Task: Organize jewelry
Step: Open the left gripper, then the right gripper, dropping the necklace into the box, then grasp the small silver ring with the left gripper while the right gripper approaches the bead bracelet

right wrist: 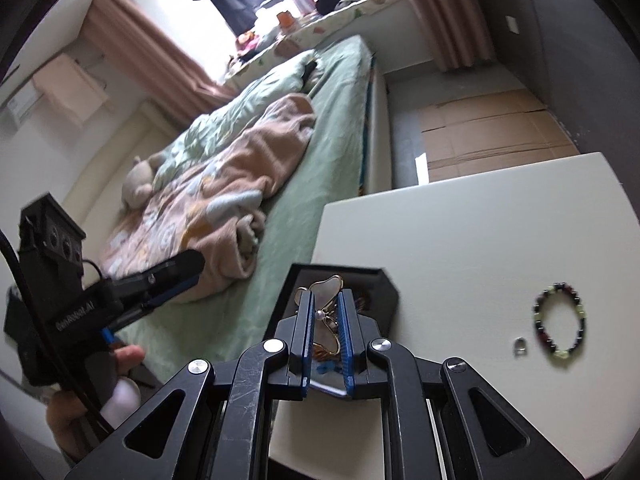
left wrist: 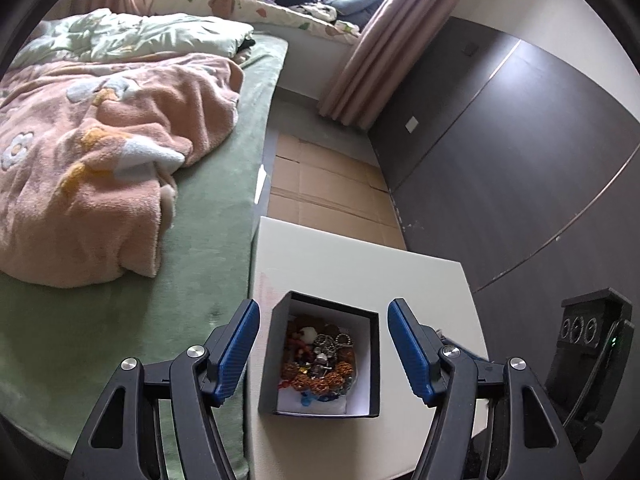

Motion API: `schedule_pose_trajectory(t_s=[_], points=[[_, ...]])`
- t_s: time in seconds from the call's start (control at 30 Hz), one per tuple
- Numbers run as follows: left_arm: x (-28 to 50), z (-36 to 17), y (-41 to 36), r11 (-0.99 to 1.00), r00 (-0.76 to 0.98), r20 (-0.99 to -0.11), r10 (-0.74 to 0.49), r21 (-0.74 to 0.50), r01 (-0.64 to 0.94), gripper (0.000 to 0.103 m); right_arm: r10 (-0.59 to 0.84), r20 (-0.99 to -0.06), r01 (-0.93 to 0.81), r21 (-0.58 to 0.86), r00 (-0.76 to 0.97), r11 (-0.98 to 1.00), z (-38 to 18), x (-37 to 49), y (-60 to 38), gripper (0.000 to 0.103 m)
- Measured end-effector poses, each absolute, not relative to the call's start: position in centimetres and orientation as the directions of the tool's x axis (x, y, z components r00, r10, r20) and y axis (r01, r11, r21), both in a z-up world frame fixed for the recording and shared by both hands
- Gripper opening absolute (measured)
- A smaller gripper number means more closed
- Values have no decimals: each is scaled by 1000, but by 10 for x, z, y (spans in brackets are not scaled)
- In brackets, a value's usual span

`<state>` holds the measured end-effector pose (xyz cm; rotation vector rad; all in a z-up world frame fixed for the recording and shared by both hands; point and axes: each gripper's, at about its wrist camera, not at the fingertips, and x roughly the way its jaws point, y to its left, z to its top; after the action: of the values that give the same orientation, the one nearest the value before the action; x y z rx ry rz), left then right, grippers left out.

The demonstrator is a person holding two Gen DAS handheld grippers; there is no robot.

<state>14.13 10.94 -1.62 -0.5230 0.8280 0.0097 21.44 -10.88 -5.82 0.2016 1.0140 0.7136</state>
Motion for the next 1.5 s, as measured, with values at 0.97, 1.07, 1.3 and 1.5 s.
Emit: schedule_pose_trajectory(t_s=[0.97, 1.07, 1.3, 1.5], points=[[150, -13, 47, 906, 670, -701, -244, -411, -99, 77, 444, -798, -198, 397, 408, 896, -54, 205, -245, 62], [157, -15, 26, 919, 654, -712, -257, -389, -62, 77, 452, -792, -170, 421, 411, 891, -59, 205, -262, 62], [172, -36, -19, 937, 600, -743, -297, -349, 30, 77, 404, -791, -82, 415, 460, 906, -60, 207, -288, 100], [183, -54, -59, 952, 525, -797, -298, -287, 105, 95, 343, -824, -13, 379, 451, 925, -70, 214, -313, 100]])
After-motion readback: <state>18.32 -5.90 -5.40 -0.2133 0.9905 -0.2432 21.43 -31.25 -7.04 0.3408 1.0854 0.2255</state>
